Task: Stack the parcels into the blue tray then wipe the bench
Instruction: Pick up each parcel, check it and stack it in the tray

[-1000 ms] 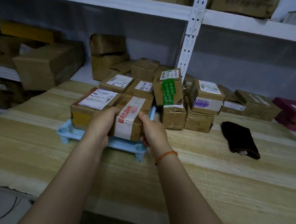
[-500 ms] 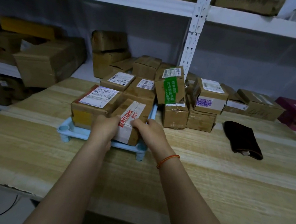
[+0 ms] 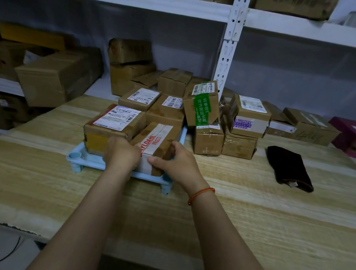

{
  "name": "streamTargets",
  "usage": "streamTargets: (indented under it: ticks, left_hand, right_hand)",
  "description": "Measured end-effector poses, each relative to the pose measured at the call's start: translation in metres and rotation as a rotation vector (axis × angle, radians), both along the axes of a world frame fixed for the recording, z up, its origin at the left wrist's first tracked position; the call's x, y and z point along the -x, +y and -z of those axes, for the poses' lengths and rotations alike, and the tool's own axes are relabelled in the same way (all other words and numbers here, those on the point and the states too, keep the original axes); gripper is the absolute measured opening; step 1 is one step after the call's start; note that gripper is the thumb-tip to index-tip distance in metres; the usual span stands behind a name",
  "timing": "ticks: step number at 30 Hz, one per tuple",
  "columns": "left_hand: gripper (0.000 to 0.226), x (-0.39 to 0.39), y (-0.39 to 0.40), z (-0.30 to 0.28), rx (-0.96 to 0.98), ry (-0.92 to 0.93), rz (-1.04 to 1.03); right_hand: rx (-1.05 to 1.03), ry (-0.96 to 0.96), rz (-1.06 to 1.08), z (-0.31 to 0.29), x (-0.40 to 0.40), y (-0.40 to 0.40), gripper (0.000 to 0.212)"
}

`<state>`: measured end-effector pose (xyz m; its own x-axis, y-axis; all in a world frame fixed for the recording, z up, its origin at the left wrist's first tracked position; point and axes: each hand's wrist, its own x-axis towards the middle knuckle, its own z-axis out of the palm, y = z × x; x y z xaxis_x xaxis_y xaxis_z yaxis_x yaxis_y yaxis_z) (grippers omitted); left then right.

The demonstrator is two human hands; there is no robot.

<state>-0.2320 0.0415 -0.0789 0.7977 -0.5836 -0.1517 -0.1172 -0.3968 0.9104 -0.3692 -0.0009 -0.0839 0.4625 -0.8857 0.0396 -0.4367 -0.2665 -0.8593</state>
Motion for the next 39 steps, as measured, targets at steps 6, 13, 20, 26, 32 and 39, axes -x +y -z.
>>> streamTargets:
  ticks: [6,13,20,26,32,39]
  left_hand:
    - [0.038,-0.001,-0.008,0.003,-0.112,-0.109,-0.063]
    - [0.046,0.001,-0.007,0.002,-0.207,-0.211,-0.070]
    - [0.043,-0.001,-0.011,0.004,-0.159,-0.145,-0.060]
    - [0.042,0.020,-0.006,-0.015,-0.160,-0.242,-0.147]
    - [0.030,0.049,-0.020,-0.051,-0.012,-0.326,-0.029]
    - [0.061,0.066,-0.096,-0.076,0.063,-0.287,0.179]
  right_hand:
    - [0.082,0.144,-0.031,-0.004,0.000,0.002,0.069]
    - [0.084,0.197,-0.021,-0.002,-0.001,0.004,0.063]
    - [0.193,0.247,-0.001,-0.006,0.002,0.008,0.072]
    - [0.134,0.257,-0.013,-0.007,0.002,-0.002,0.075]
    - [0.177,0.002,0.248,-0.021,0.020,-0.030,0.042]
    - [0.154,-0.143,0.483,-0.044,0.045,-0.084,0.040]
